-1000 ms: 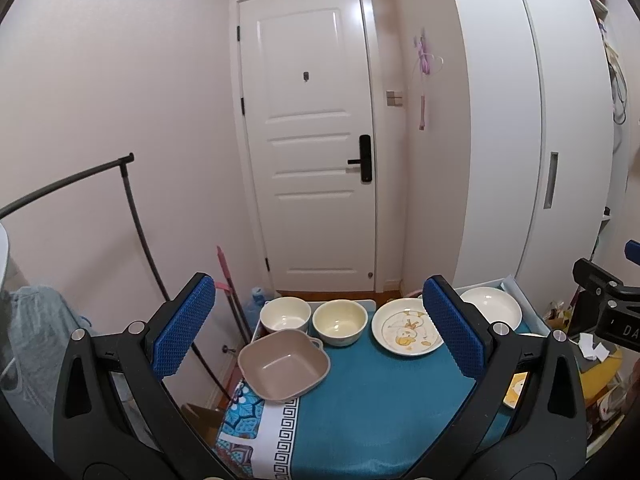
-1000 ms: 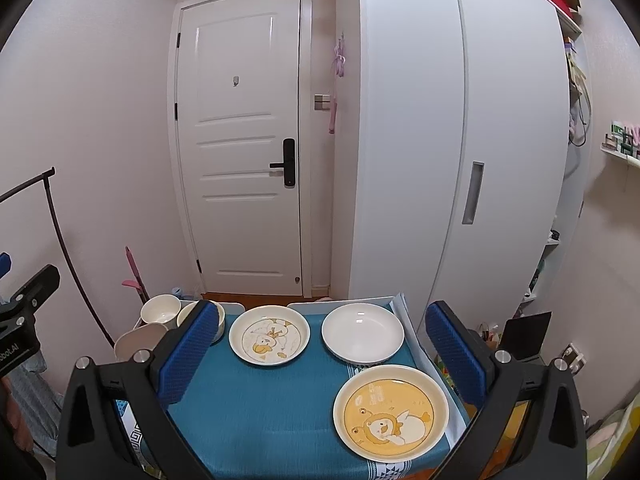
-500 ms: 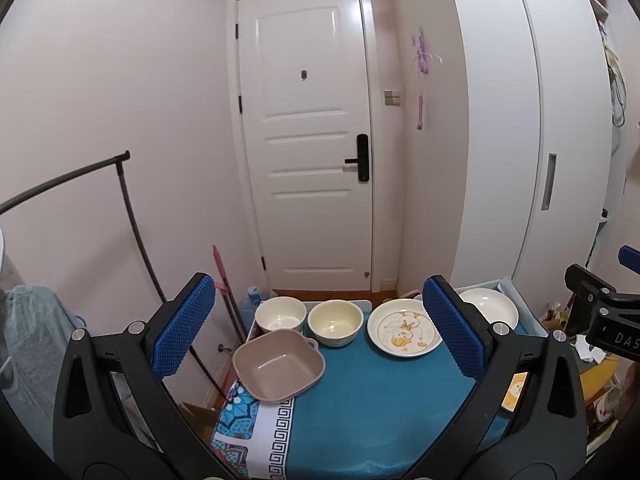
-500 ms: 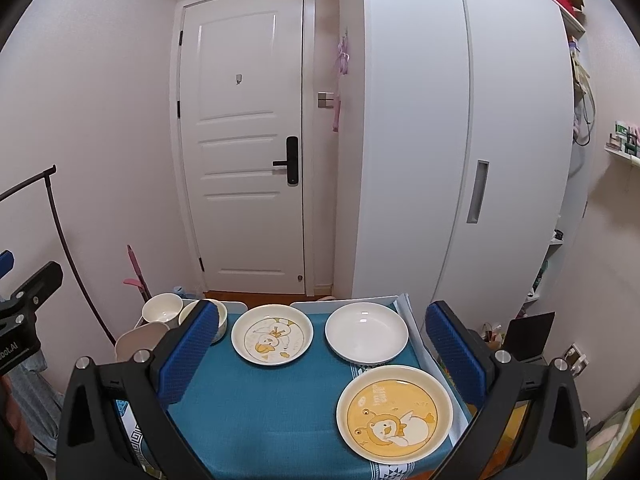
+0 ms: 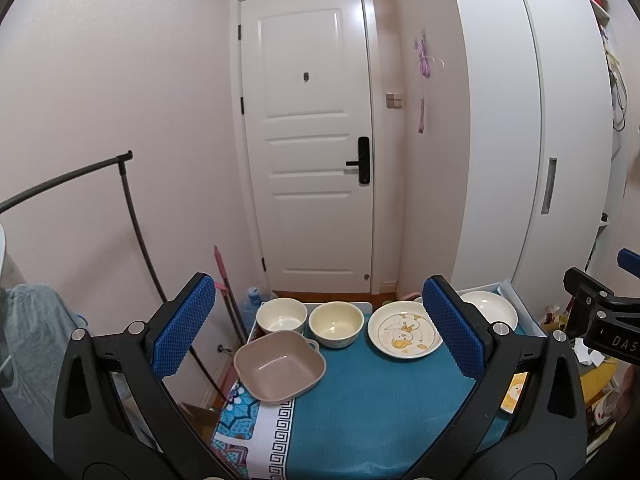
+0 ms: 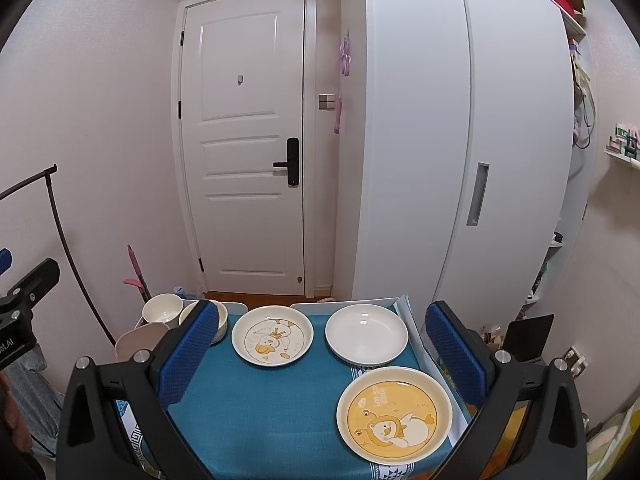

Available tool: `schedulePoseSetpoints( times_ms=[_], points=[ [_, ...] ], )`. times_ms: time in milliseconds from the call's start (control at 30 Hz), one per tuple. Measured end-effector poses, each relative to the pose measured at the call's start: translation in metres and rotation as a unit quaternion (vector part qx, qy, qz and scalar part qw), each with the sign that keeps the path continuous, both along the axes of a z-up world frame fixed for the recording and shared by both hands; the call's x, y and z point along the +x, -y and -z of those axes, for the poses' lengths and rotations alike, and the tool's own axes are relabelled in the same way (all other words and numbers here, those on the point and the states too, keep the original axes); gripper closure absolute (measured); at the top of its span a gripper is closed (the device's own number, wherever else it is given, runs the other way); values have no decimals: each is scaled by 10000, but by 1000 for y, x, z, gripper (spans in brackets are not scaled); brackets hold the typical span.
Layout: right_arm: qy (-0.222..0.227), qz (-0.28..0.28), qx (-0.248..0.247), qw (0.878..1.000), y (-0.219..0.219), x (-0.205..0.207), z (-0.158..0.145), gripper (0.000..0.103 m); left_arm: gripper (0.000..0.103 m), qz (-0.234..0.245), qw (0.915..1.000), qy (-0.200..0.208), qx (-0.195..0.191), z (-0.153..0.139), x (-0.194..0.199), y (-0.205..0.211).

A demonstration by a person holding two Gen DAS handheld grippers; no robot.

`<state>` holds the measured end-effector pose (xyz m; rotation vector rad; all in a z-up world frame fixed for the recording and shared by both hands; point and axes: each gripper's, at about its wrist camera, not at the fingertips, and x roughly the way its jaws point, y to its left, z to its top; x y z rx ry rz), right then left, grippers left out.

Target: Organize plates and bowls

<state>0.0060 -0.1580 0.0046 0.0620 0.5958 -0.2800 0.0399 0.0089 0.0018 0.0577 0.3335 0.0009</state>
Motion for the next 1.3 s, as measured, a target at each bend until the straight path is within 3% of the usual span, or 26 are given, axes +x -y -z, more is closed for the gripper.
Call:
schedulePoseSetpoints(
  times_ms=[800,1300],
  points=[
    [43,-66,20,10000,-4,-6,-1,0,0,-2,10000,-27,36,-2,-3,-3],
    [-107,55,257,9996,19,9,16,0,0,266,9990,-343,98,12,42,2]
  ],
)
